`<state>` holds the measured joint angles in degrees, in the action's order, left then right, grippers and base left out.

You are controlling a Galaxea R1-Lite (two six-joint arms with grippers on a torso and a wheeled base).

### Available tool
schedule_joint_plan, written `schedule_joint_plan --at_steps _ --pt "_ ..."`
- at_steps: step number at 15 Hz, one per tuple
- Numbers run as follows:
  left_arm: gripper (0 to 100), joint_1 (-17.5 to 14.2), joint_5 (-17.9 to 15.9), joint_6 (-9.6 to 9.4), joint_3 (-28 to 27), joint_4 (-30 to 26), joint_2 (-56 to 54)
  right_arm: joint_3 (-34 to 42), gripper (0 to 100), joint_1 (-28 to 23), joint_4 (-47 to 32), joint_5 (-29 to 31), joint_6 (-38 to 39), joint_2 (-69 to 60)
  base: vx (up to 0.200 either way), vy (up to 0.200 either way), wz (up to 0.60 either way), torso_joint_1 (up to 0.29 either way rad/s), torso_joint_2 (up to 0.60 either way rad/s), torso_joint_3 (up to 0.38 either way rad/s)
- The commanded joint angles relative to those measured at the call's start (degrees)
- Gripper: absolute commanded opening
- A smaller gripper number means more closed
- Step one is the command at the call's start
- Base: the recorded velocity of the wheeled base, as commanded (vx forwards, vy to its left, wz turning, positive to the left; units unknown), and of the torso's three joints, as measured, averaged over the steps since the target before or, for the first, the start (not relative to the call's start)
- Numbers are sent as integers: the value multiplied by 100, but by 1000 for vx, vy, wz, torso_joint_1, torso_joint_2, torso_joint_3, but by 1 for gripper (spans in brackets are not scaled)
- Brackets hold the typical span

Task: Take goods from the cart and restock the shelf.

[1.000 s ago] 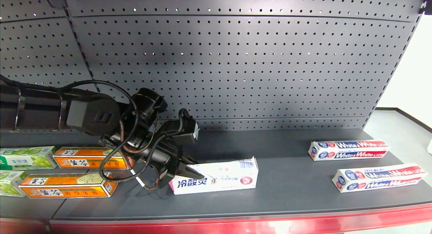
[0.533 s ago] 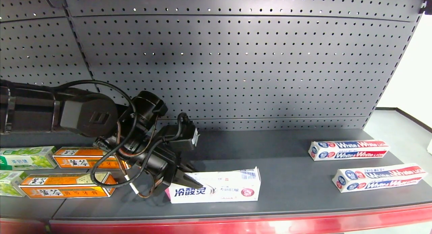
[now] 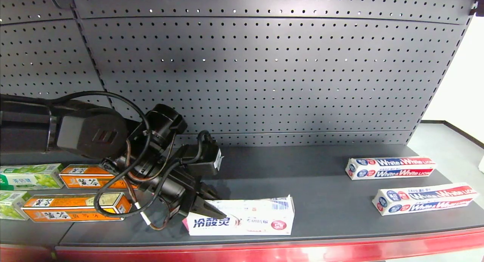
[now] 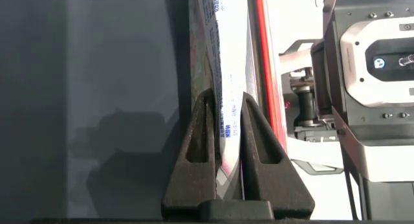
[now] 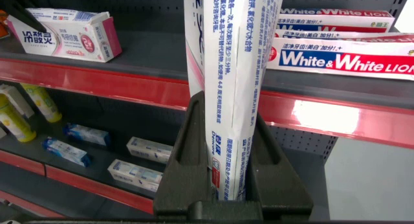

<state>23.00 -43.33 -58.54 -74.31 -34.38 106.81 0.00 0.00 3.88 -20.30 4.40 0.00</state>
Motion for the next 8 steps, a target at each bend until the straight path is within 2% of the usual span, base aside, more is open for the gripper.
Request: schedule_joint_plan --at_steps 1,8 --pt "0 2 0 0 5 10 -20 0 0 0 -1 -1 -1 0 0 0 0 0 0 0" --pt "0 46 8 0 224 10 -170 0 0 0 -1 -1 -1 0 0 0 0 0 0 0"
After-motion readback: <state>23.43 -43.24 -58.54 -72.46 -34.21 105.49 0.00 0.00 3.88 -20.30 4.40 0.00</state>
